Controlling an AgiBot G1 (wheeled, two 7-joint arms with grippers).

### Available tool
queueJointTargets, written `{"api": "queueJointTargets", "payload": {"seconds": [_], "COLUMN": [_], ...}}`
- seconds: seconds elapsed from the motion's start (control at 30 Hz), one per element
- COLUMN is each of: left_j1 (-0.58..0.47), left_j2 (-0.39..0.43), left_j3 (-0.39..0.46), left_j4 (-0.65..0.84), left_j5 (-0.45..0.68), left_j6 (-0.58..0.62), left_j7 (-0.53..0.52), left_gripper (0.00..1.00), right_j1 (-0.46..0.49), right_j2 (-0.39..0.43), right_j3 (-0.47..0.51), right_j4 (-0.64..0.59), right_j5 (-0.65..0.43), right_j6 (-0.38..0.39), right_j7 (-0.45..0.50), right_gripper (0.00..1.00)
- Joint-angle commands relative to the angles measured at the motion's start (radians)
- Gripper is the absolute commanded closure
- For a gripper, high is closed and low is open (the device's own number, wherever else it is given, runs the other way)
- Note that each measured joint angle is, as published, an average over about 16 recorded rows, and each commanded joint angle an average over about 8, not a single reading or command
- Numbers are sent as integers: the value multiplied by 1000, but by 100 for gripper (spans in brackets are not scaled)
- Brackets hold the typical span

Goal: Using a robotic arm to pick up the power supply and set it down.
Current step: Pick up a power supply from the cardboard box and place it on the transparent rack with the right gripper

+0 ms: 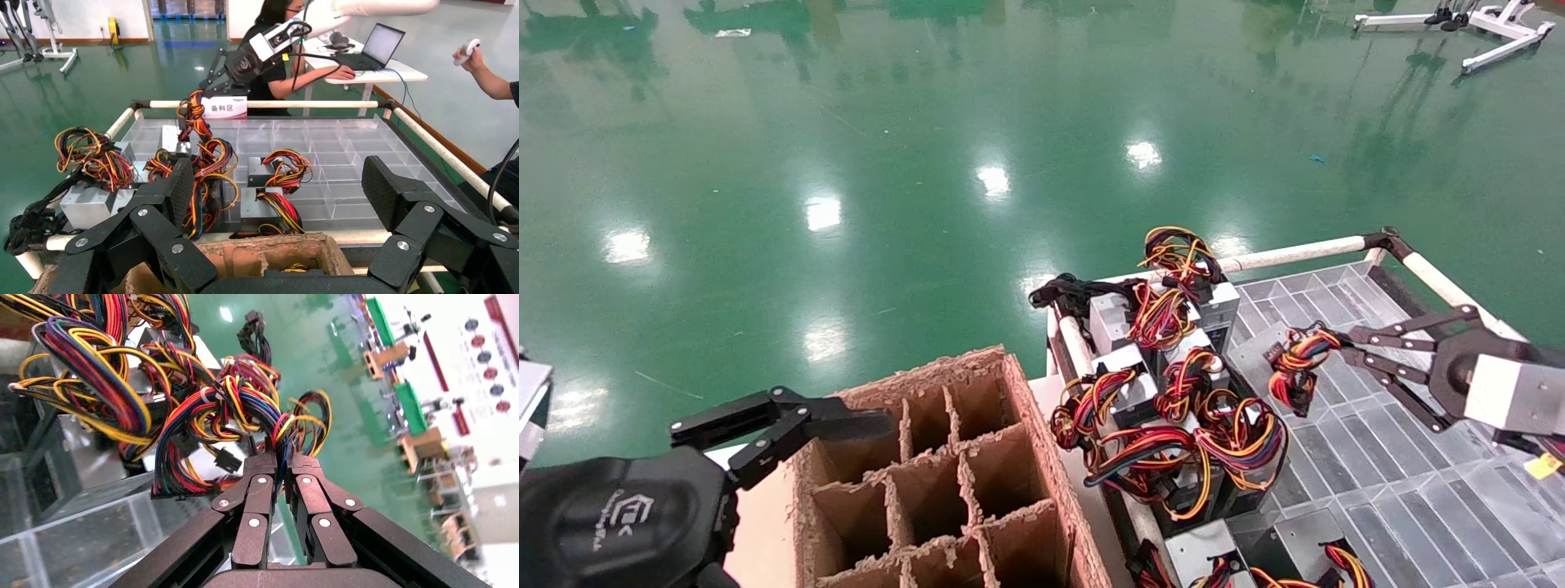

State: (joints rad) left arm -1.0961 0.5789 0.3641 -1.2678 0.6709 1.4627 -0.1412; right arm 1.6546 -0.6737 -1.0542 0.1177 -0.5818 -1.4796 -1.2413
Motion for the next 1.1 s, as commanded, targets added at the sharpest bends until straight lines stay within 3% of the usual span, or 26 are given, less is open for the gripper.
{"api": "queueJointTargets", "payload": {"seconds": [0.03,0.57,1.1], "left_j1": [0,0,0], "left_j2": [0,0,0], "left_j3": [0,0,0], "left_j4": [0,0,0], "left_j5": [0,0,0], "left_j6": [0,0,0], "left_j7": [0,0,0], "left_gripper": [0,0,0], "right_j1": [20,144,257], "right_j2": [-3,-41,-147], "right_j3": [-6,-85,-128], "right_j4": [7,83,138], "right_j5": [-12,-162,-259], "right_j6": [-2,48,116], "right_j7": [-13,-174,-272], "right_gripper": [100,100,100]}}
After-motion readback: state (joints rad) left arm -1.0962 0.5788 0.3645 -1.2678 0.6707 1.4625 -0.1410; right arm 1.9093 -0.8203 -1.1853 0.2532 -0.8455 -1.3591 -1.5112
